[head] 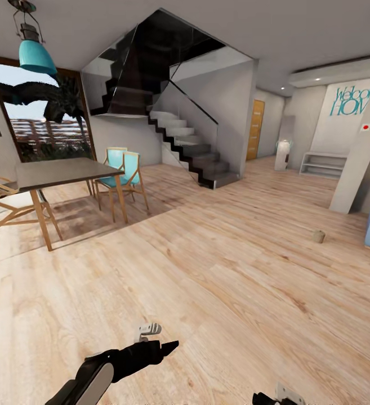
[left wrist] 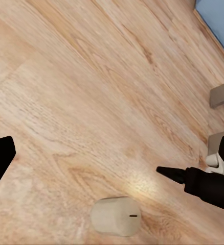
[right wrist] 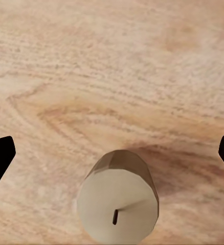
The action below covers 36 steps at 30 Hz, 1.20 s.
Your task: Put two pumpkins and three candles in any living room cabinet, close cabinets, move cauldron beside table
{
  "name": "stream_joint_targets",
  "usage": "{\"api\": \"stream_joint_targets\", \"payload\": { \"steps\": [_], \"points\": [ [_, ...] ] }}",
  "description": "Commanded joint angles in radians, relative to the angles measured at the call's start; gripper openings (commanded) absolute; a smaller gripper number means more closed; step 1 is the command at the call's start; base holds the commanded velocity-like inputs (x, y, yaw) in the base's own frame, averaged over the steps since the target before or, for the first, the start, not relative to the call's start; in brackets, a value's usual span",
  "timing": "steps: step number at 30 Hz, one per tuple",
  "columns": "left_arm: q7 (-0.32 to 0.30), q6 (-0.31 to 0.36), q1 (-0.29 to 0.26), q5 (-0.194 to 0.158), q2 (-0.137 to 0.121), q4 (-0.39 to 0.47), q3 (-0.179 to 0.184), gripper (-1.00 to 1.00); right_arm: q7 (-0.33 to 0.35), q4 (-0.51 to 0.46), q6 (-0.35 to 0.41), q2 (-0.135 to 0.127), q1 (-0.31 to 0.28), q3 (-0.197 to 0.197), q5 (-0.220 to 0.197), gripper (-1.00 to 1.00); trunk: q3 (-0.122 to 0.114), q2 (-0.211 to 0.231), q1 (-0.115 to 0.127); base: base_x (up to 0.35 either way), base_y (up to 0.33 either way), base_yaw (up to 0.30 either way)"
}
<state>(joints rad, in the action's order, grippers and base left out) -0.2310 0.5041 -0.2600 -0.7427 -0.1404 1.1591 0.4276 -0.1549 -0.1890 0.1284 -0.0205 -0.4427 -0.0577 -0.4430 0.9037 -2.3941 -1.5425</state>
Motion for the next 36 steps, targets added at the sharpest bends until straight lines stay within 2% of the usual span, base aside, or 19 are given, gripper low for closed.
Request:
{"api": "stream_joint_targets", "payload": {
  "steps": [1, 15, 31, 36],
  "points": [
    [0.001, 0.004, -0.001, -0.006, -0.001, 0.001, 0.001, 1.0, -0.003, -0.003, 0.007, 0.0, 0.0, -0.005, 0.001, 1.0, 0.004, -0.008, -0.004, 0.0, 0.0, 0.0],
    [0.0, 0.005, -0.001, -0.006, -0.001, 0.001, 0.001, 1.0, -0.003, -0.003, 0.006, 0.001, 0.0, -0.004, 0.002, 1.0, 0.048, -0.106, -0.057, 0.0, 0.0, 0.0],
    [-0.001, 0.005, -0.001, -0.006, -0.001, 0.002, 0.002, 1.0, -0.003, -0.003, 0.005, 0.001, 0.0, -0.003, 0.0, 1.0, 0.11, -0.11, -0.065, 0.0, 0.0, 0.0],
    [-0.001, 0.005, -0.001, -0.007, -0.001, 0.002, 0.002, 1.0, -0.003, -0.003, 0.005, 0.001, 0.0, -0.003, 0.0, 1.0, 0.11, -0.11, -0.065, 0.0, 0.0, 0.0]
  ]
}}
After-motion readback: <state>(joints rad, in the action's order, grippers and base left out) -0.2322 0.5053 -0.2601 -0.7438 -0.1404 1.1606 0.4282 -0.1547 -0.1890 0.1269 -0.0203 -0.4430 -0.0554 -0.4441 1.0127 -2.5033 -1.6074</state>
